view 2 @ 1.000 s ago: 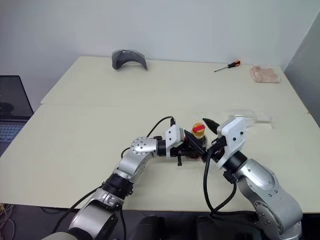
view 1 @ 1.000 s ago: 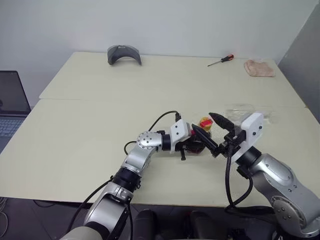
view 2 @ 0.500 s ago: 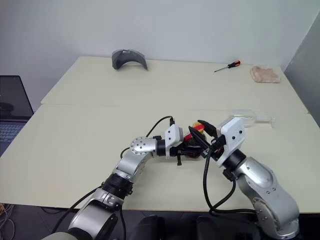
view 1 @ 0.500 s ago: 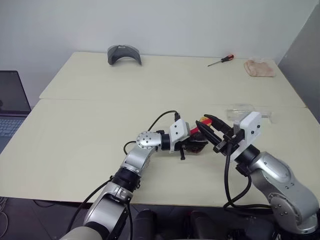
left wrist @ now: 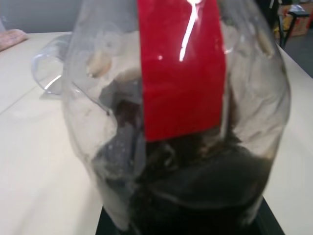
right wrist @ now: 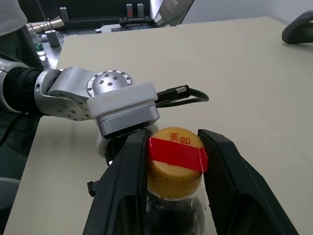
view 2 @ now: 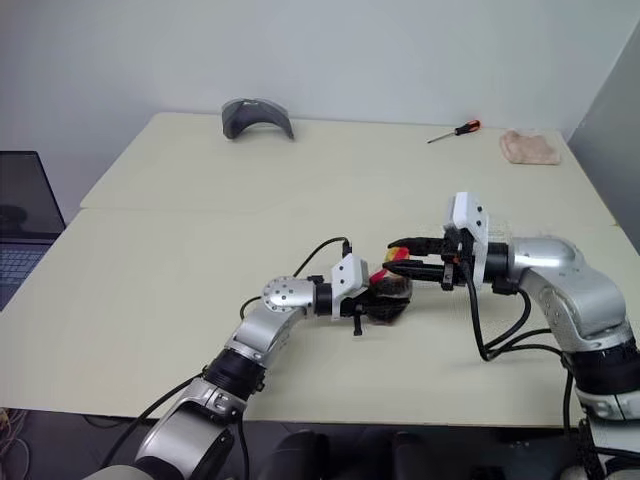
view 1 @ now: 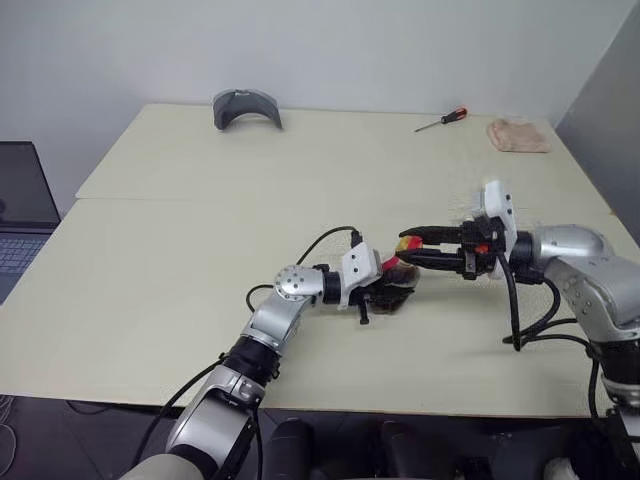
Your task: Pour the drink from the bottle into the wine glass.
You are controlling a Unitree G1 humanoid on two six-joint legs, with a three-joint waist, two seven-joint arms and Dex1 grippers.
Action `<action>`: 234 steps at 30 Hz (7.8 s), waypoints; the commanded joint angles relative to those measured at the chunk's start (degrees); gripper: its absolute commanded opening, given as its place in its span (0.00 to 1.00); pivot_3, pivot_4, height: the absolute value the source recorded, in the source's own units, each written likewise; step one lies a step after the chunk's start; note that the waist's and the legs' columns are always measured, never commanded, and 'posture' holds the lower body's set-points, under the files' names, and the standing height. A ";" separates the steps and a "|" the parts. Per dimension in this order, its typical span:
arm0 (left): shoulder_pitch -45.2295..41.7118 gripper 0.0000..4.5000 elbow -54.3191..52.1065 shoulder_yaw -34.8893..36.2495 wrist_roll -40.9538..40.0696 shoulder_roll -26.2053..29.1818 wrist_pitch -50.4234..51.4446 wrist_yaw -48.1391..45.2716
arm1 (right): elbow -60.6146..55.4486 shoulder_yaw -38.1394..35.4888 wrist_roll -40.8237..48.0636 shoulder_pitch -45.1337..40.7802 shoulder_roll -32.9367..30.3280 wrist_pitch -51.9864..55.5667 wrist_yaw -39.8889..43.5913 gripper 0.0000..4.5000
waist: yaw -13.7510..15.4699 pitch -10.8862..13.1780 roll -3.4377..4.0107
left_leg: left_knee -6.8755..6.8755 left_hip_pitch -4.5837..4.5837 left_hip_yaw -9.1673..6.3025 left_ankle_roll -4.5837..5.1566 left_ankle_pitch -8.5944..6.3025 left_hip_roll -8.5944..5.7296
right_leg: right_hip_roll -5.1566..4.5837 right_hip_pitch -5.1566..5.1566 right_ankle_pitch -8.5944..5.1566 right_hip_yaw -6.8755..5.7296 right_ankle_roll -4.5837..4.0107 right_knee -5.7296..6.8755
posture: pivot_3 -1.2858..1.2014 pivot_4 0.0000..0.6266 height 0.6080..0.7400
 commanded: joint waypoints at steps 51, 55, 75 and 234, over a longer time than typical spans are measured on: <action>-1.30 0.17 -1.51 1.56 -1.44 -4.09 -3.05 1.40 | -33.72 -12.77 12.35 18.87 9.62 8.55 -38.30 0.99 | -0.02 0.00 0.00 | 0.02 -0.02 0.02 -0.01 0.00 -0.02 | 0.05 0.00 -0.15 0.04 0.29 0.01 | 0.52 0.24 1.00; -1.30 0.17 -1.58 1.52 -1.34 -3.92 -3.06 1.35 | -30.95 -10.73 6.92 17.59 11.24 5.54 -38.56 0.99 | 0.17 0.00 0.00 | 0.03 -0.05 0.04 -0.01 0.00 -0.06 | -0.01 0.00 -0.01 0.04 0.05 -0.02 | 0.52 0.24 1.00; -0.79 0.17 -1.56 1.44 -1.27 -3.45 -3.44 1.13 | -32.26 -27.99 21.28 31.05 3.47 10.57 -32.85 0.99 | 0.13 0.00 0.00 | 0.01 -0.03 0.04 -0.01 0.00 -0.05 | -0.04 0.02 -0.01 0.02 0.04 0.00 | 0.52 0.24 1.00; 15.89 0.99 -0.99 34.00 -1.87 7.88 -8.77 48.80 | -22.42 0.82 -10.26 18.07 10.15 0.88 -18.74 1.00 | -0.04 0.00 -0.09 | 0.01 0.07 0.09 -0.03 0.01 -0.10 | -0.34 0.03 0.04 -0.06 0.04 0.07 | 0.52 0.24 1.00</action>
